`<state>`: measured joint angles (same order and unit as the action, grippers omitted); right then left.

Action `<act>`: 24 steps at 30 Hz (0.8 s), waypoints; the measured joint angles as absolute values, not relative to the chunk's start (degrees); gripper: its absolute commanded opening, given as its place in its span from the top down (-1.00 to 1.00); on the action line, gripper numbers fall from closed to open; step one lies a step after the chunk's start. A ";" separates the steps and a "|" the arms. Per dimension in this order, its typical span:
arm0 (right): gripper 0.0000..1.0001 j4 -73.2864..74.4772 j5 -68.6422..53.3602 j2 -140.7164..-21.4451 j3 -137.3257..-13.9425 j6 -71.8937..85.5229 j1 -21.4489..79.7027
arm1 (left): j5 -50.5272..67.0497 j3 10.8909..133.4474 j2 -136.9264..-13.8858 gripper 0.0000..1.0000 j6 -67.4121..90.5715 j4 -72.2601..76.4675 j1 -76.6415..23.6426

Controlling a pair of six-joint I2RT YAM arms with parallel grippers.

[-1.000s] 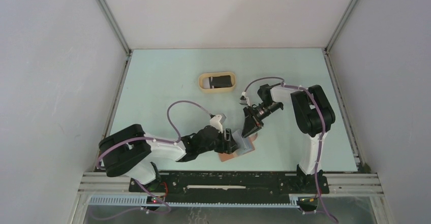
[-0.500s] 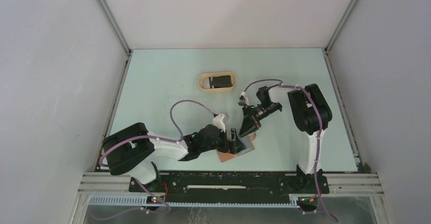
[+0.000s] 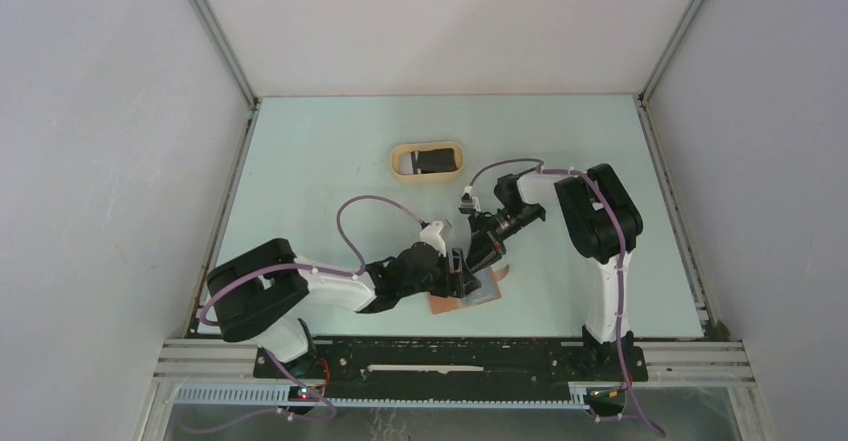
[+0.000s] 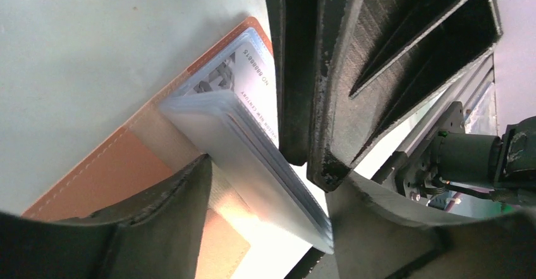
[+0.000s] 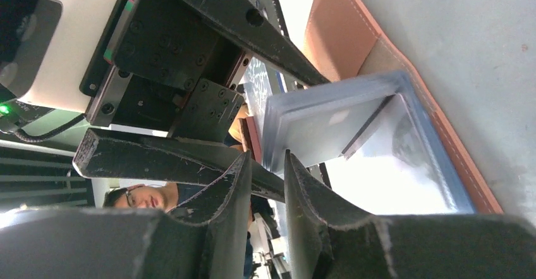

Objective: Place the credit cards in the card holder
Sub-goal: Open the card holder at the center of the board.

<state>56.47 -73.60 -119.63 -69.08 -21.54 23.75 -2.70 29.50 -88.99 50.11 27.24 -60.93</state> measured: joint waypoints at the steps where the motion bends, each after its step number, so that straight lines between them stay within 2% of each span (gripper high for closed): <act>1: 0.30 56.66 -73.60 -119.63 -69.23 -21.80 23.75 | -2.76 29.50 -88.99 -0.17 50.41 27.27 -60.95; 9: 0.26 55.96 -69.08 -117.97 -70.00 -22.52 21.69 | -3.38 29.82 -88.49 0.21 51.03 27.27 -60.62; 17: 0.24 49.41 -58.52 -99.55 -66.02 -21.47 17.91 | -4.99 28.47 -88.51 0.59 51.66 26.68 -58.52; 24: 0.22 46.44 -56.25 -85.17 -61.14 -26.85 16.56 | -6.02 27.11 -89.03 0.94 54.74 30.63 -57.78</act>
<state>46.44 -56.25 -85.17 -61.14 -26.85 16.56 -6.02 27.11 -89.03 54.74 30.63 -57.78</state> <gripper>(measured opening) 0.379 0.127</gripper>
